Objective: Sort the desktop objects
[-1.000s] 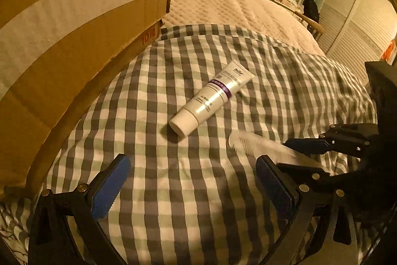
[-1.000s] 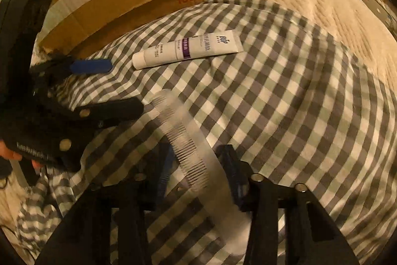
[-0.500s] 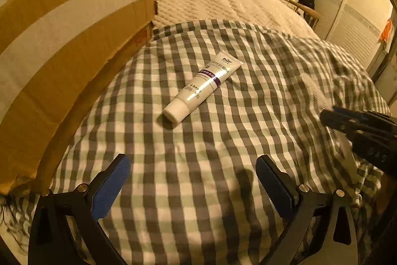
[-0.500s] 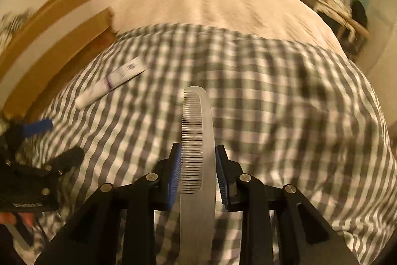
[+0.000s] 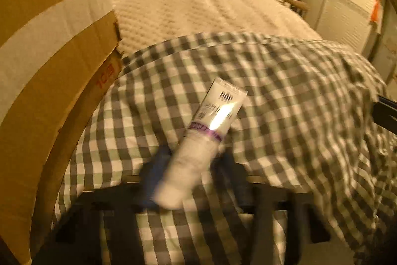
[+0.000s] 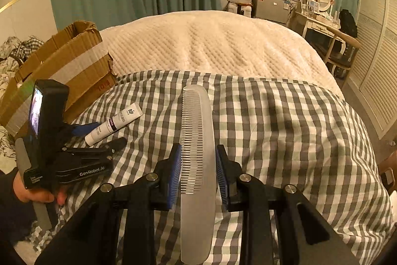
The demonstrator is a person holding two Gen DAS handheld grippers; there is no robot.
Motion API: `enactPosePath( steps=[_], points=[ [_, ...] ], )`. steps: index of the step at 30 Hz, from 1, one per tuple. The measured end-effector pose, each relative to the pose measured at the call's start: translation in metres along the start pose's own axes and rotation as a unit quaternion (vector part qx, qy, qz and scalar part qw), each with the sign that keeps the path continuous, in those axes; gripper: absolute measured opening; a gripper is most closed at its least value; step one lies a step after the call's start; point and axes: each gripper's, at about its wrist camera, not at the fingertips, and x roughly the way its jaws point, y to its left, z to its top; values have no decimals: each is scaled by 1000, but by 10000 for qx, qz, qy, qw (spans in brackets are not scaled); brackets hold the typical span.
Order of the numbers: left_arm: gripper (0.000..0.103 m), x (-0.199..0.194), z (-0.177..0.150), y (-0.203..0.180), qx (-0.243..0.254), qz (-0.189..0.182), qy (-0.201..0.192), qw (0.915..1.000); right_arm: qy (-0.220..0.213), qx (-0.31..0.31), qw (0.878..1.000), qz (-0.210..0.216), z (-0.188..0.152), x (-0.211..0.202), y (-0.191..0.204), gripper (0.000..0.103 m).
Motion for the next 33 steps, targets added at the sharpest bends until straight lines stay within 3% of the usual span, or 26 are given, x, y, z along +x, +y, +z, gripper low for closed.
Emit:
enactPosePath(
  steps=[1, 7, 12, 16, 20, 27, 33],
  points=[
    [24, -1, 0, 0, 2, -35, 19, 10000, -4, -7, 10000, 0, 1, 2, 1, 27],
    [24, -25, -15, 6, -305, -310, 126, 9990, 14, -81, 9999, -73, -5, 1, 8, 27],
    [24, -55, -30, 0, -227, -366, 56, 9991, 48, 36, 9999, -150, -15, -10, 13, 26],
    [24, -90, -39, 3, -273, -499, -115, 9983, 132, 103, 9999, 6, -13, -21, 26, 26],
    [24, -133, -43, 17, -326, -588, -304, 9973, 182, 296, 9981, 507, -7, -41, 44, 26],
    [24, -217, -13, 66, -420, -571, -976, 9927, -133, 52, 9963, 842, 31, -96, 105, 26],
    [24, -243, 4, 128, -492, -97, -1090, 9928, -445, -62, 9911, 1250, 78, -117, 169, 26]
  ],
)
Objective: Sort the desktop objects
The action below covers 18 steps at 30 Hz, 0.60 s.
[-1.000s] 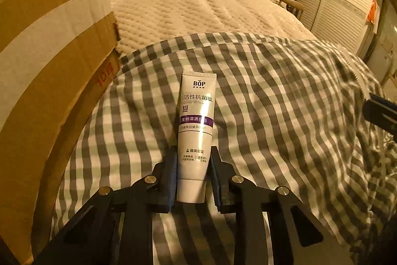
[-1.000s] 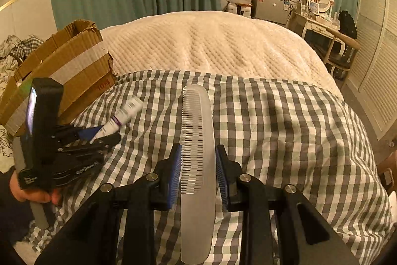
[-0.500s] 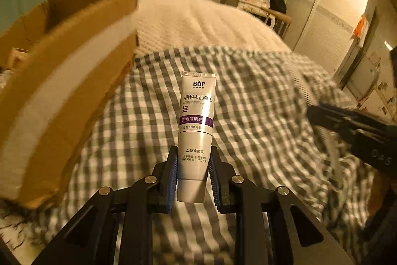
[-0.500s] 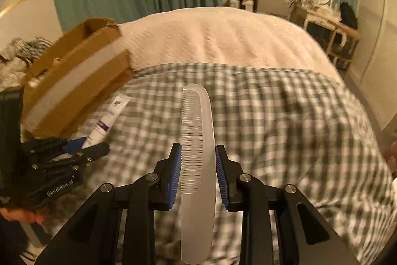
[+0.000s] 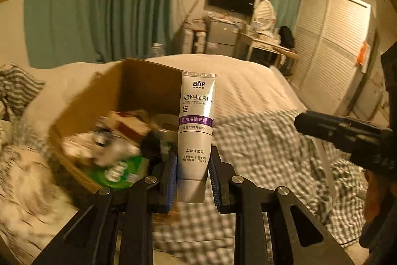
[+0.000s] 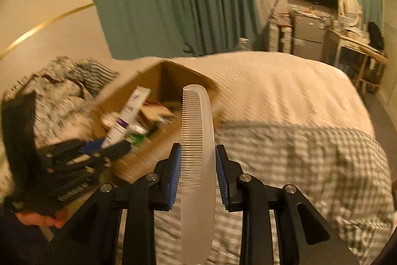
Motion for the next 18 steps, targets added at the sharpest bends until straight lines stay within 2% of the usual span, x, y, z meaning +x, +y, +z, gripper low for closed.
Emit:
enactPosePath(
  steps=[2, 5, 9, 10, 12, 13, 14, 15, 16, 18],
  points=[
    [24, 0, 9, 17, 99, 174, -44, 9998, -58, -7, 9997, 217, 15, 14, 21, 26],
    [24, 8, 20, 37, 335, 315, -129, 9989, -144, -13, 9996, 236, 30, 35, 40, 27],
    [24, 26, 22, 80, 180, 348, -180, 9991, -85, 54, 9995, 316, 46, 76, 54, 27],
    [24, 32, 22, 93, 16, 208, -326, 9993, -80, 42, 9996, 279, 49, 85, 56, 27],
    [24, 48, 19, 120, -455, -359, -481, 9972, -88, 103, 9996, 238, 49, 106, 57, 27],
    [28, 54, 17, 129, -577, -420, -497, 9962, -101, 153, 9995, 242, 49, 115, 58, 28],
    [42, 60, 13, 137, -655, -404, -489, 9958, -168, 168, 9995, 212, 46, 122, 61, 40],
    [55, 65, 9, 144, -677, -408, -482, 9957, -297, 156, 9993, 153, 43, 128, 64, 47],
    [69, 68, 3, 147, -637, -523, -516, 9953, -471, 141, 9987, 108, 40, 129, 66, 58],
    [86, 62, -8, 140, -282, -741, -759, 9940, -827, 74, 9965, -38, 34, 133, 72, 59]
  ],
)
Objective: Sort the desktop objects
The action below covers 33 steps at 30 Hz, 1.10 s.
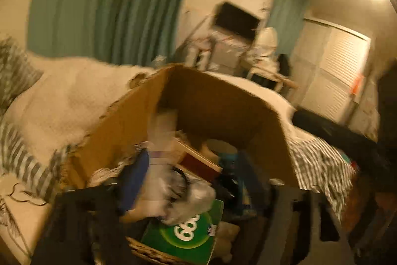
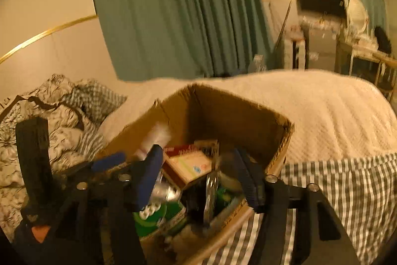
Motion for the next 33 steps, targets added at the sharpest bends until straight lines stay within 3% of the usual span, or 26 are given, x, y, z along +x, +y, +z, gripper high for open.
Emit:
enactPosePath(
  steps=[1, 4, 8, 12, 15, 17, 20, 23, 27, 33],
  points=[
    [103, -4, -5, -6, 218, 7, -31, 9998, -134, -37, 9999, -82, -2, -1, 1, 59],
    [103, -14, -21, -19, 531, -64, -72, 9985, -325, -62, 9987, -387, -10, -1, 0, 68],
    [103, -19, -23, -21, 563, 32, -19, 9984, 153, 477, 9917, -1182, -41, 2, -23, 72],
    [103, -23, -18, -15, 179, 83, 45, 9998, 458, 1108, 9851, -1230, -69, -20, -54, 72],
    [103, -33, -16, -29, 126, 502, 33, 9987, 491, 756, 9853, -1451, -60, -60, -62, 72],
    [103, -42, -20, -52, 477, 902, 71, 9948, 407, 463, 9865, -1518, -49, -97, -65, 72],
    [103, -60, -26, -87, 862, 951, 151, 9916, 415, 157, 9849, -1675, -41, -151, -74, 72],
    [103, -70, -24, -123, 649, 992, 316, 9924, 615, -99, 9830, -1727, -42, -198, -84, 73],
    [103, -66, -30, -165, 377, 586, 777, 9945, 646, -431, 9803, -1817, -48, -231, -94, 73],
    [103, -36, -41, -227, 549, 1003, 798, 9902, 145, -270, 9881, -1509, -49, -252, -115, 74]
  ],
)
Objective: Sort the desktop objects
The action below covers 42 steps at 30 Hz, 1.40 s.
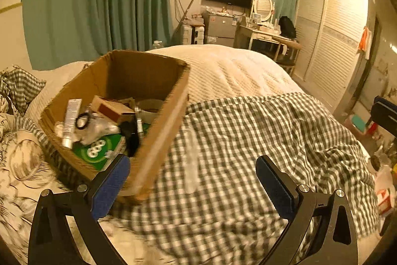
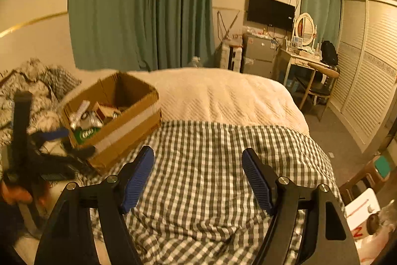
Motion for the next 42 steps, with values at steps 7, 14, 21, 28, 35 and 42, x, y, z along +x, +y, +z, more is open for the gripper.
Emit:
enactPosePath(
  steps=[7, 14, 21, 28, 35, 42],
  points=[
    [103, 91, -13, -38, 27, 515, 658, 9965, -416, 42, 9991, 121, -14, 46, -20, 74],
    [103, 180, -36, -13, -315, 694, 954, 9925, 45, -111, 9998, 149, -56, 152, -53, 74],
    [103, 213, -48, -28, 260, 820, 1100, 9902, 795, -306, 9962, 196, -73, 194, -42, 74],
    [44, 201, -53, 10, -689, 256, 1224, 9898, 948, -173, 9953, 93, -75, 196, -33, 74],
    [26, 182, -58, 20, -1025, -35, 964, 9900, 1188, 85, 9919, -431, -92, 199, -41, 74],
    [26, 159, -62, 18, -1035, -272, 711, 9917, 1153, 488, 9907, -531, -99, 191, -57, 74]
  ],
)
